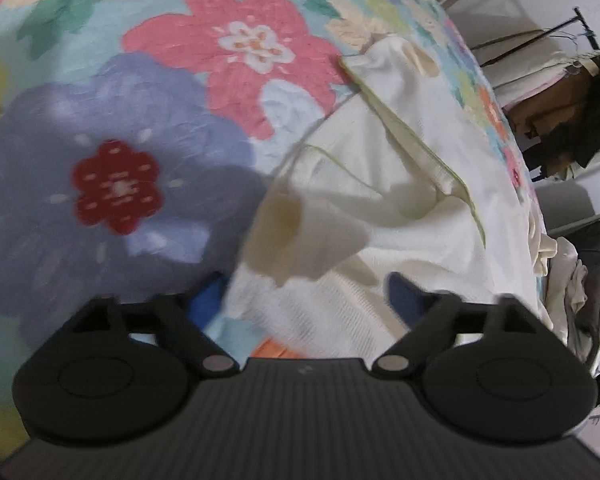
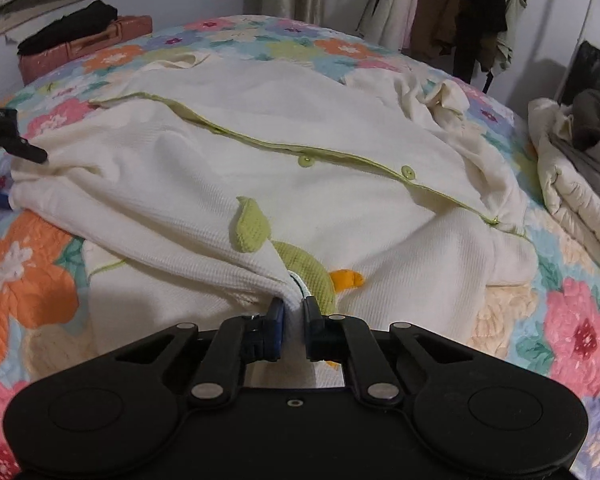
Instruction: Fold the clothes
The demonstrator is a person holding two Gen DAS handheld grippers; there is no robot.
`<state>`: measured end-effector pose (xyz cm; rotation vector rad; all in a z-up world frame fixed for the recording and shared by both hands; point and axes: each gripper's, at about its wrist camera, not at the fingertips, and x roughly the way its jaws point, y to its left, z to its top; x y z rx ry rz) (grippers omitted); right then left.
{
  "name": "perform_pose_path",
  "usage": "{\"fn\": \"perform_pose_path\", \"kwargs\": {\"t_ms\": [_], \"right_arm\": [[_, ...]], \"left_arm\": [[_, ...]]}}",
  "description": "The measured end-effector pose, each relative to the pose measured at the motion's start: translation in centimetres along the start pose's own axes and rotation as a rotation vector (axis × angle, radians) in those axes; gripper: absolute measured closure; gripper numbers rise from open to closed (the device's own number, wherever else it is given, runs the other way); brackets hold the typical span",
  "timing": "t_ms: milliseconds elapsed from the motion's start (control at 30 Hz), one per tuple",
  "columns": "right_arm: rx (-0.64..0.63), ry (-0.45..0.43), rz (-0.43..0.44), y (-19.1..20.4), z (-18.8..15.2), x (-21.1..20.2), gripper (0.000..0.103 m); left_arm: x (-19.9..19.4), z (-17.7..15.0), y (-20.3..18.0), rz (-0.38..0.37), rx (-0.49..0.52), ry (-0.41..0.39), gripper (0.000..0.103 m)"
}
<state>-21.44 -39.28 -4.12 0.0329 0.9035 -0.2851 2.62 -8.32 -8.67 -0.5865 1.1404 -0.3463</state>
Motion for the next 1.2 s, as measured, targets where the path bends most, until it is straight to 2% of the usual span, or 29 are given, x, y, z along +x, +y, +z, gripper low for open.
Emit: {"fn": "perform_pose_path", "kwargs": {"t_ms": [67,100,133,167,200,300,333,367,433,467,533,567,633,667,733,767,867,900,967,1033,1100,1200], "right_arm": [[0.022,0.002,0.019,-0.2,-0.1,0.2,0.091],[0.031,0.005,0.031,-0.3,-0.2,0.4,0.09],[0.039,0.005,0.041,-0.5,-0.2,0.7,0.088],[0.046,0.005,0.052,-0.6,-0.3,0.9,0.087],[0.053,0.005,0.061,-0.8,-0.3,1.1,0.086],[0.059,0.002,0.098,-1.2,-0.3,1.4,0.085],[0.065,0.0,0.142,-1.3,-0.3,1.2,0.084],[0.07,-0.002,0.186,-1.3,-0.3,1.0,0.073],[0.067,0.006,0.276,-1.1,-0.4,0.6,0.068],[0.057,0.016,0.32,-0.7,-0.4,0.4,0.067],[-0.007,0.034,0.329,0.6,-0.6,0.1,0.066],[-0.036,0.049,0.324,1.1,-0.7,0.2,0.065],[-0.075,0.083,0.302,1.8,-0.9,0.8,0.065],[-0.067,0.097,0.298,1.6,-1.0,1.1,0.065],[-0.033,0.115,0.305,1.0,-1.2,1.5,0.065],[-0.001,0.113,0.316,0.4,-1.2,1.3,0.064],[0.091,0.067,0.351,-1.2,-0.9,-1.1,0.061],[0.117,0.047,0.361,-1.7,-0.8,-2.1,0.059],[0.13,0.005,0.343,-3.1,-0.1,-4.0,0.046],[0.152,-0.037,0.31,-5.7,0.3,-5.2,0.042],[0.206,-0.058,0.268,-8.9,-0.2,-5.5,0.042],[0.395,-0.019,0.204,-13.9,-3.3,-4.0,0.042]], "left_arm": [[0.7,-0.2,-0.6,-0.001,0.024,-0.029,0.0],[1.1,-0.3,-1.0,-0.001,0.035,-0.044,0.009],[1.5,-0.4,-1.3,-0.001,0.048,-0.058,0.031],[1.6,-0.3,-1.9,0.01,0.105,-0.06,0.095],[1.6,-0.2,-2.2,0.013,0.132,-0.059,0.097],[-1.6,-0.1,-3.3,0.018,0.22,-0.214,0.097],[-3.4,-0.3,-4.1,0.037,0.282,-0.292,0.097],[-5.3,-0.5,-4.8,0.056,0.345,-0.371,0.097],[-8.8,-1.0,-6.4,0.096,0.469,-0.528,0.097],[-9.2,-1.2,-6.7,0.156,0.499,-0.542,0.097],[-7.4,-0.9,-6.2,0.258,0.503,-0.467,0.093],[-5.4,-0.4,-5.2,0.305,0.47,-0.357,0.086],[-2.1,0.5,-2.8,0.386,0.354,-0.186,0.084],[-1.0,0.9,-1.9,0.403,0.31,-0.143,0.082],[-1.4,1.6,-1.4,0.375,0.251,-0.166,0.08],[-1.6,1.9,-1.2,0.361,0.223,-0.177,0.075],[-2.4,1.4,-1.9,0.415,0.293,-0.22,0.059],[-2.6,1.4,-1.6,0.422,0.291,-0.213,0.058],[-3.1,1.5,-1.1,0.437,0.289,-0.198,0.058],[-4.3,1.3,-1.9,0.402,0.305,-0.229,0.058],[-5.4,0.2,-3.6,0.367,0.389,-0.28,0.058],[-6.8,-1.9,-6.5,0.274,0.513,-0.377,0.055]]}}
